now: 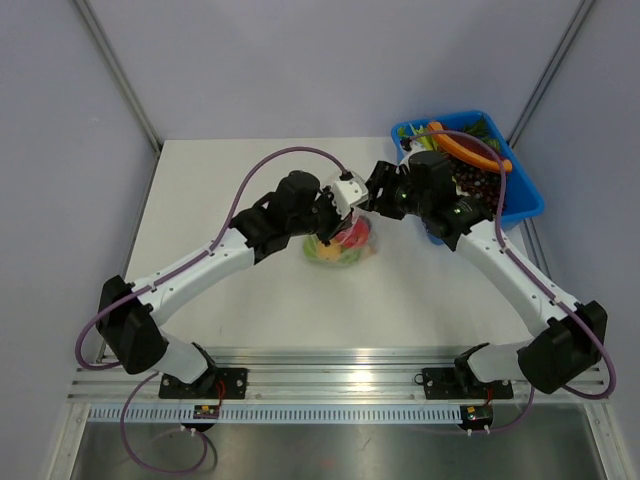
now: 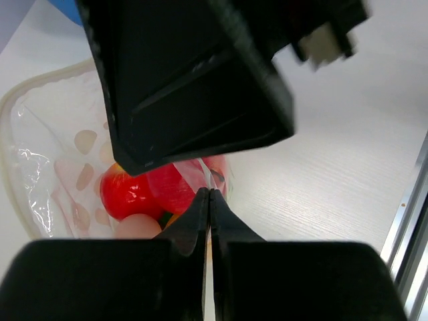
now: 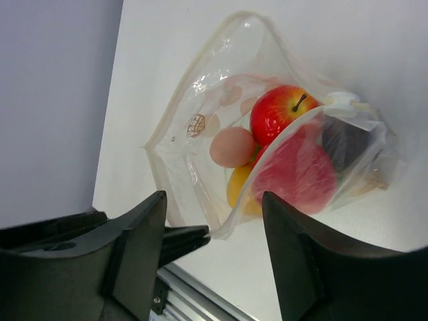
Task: Place the food in the zip-top bag and seal the zipper
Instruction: Adjust the zipper food storage bag at the center of the board.
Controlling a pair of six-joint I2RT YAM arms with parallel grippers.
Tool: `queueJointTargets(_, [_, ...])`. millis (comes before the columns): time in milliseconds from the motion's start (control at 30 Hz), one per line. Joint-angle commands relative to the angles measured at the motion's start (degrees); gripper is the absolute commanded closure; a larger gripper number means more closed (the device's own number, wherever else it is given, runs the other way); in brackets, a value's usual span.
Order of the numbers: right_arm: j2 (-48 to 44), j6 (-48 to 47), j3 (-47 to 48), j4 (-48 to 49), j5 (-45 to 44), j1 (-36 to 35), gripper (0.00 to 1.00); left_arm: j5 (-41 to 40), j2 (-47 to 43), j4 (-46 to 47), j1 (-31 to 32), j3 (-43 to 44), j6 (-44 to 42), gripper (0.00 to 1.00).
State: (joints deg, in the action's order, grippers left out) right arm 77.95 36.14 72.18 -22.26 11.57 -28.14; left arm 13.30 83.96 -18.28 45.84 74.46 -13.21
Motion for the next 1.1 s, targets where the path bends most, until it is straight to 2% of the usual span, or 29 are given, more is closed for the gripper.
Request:
queueJointTargets(0, [-5.96,-5.98,4.11,-2.08,-6.64,0.8,0.32,4.88,-1.78,3.69,-2.68,-1.15,2.39,1.0])
queueJointTargets(33, [-7.54,-8.78,3.67,-2.08,-7.17,1.59,0.23,8.29,-2.22,3.87,-3.39,-2.11,2.92,1.0])
queueJointTargets(133, [-9.39,-15.99,0.43,0.54,-3.41,6.94,0.15,16.19,-4.24,4.92,-6.81,-4.48,5.12,1.0])
queueJointTargets(167, [-9.83,-18.01,-0.63,2.99,-1.83,8.53,0.08,17.71,-4.86,5.79,-8.47,-5.1,5.65,1.0])
queueJointTargets(267, [-8.35,-23.56,-5.11,8.89,8.96,15.73,0.01,21.06,-6.35,7.81,-11.03,-7.21,7.76,1.0])
queueJointTargets(300, [-7.39,-24.62,-6.43,10.03,14.65,17.05,0.01,21.33,-6.62,7.91,-11.3,-7.48,7.85,1.0])
queueJointTargets(333, [-5.29,-27.5,-6.61,10.65,15.23,17.68,0.01,21.15,-6.62,7.83,-11.48,-7.57,7.94,1.0])
queueJointTargets(367, [-4.05,-29.27,-6.53,10.4,15.67,17.59,0.04,21.41,-6.45,7.39,-11.57,-7.22,7.85,1.0])
queueJointTargets(400, [-2.91,-34.85,-6.79,10.22,19.24,17.68,0.09,21.5,-6.27,7.04,-11.65,-7.13,7.85,1.0])
queueJointTargets(500, [-1.14,-40.77,-10.46,14.69,19.28,17.24,0.13,21.59,-6.0,6.68,-11.66,-6.96,8.2,1.0])
queueJointTargets(600, [-2.1,-45.0,-15.03,20.75,18.58,16.98,0.12,21.42,-5.83,7.03,-11.74,-7.13,8.47,1.0])
queueJointTargets(700, [-2.72,-48.17,-17.77,25.68,19.97,17.07,0.11,22.47,-5.04,7.39,-11.83,-6.69,8.55,1.0])
queueJointTargets(900, [0.0,-51.61,-15.33,23.32,28.57,16.98,0.15,23.7,-3.9,7.12,-12.45,-5.55,8.82,1.0])
queueJointTargets(1067, [1.85,-51.87,-13.74,24.98,29.38,15.58,0.15,24.4,-3.37,6.59,-12.62,-4.58,8.91,1.0])
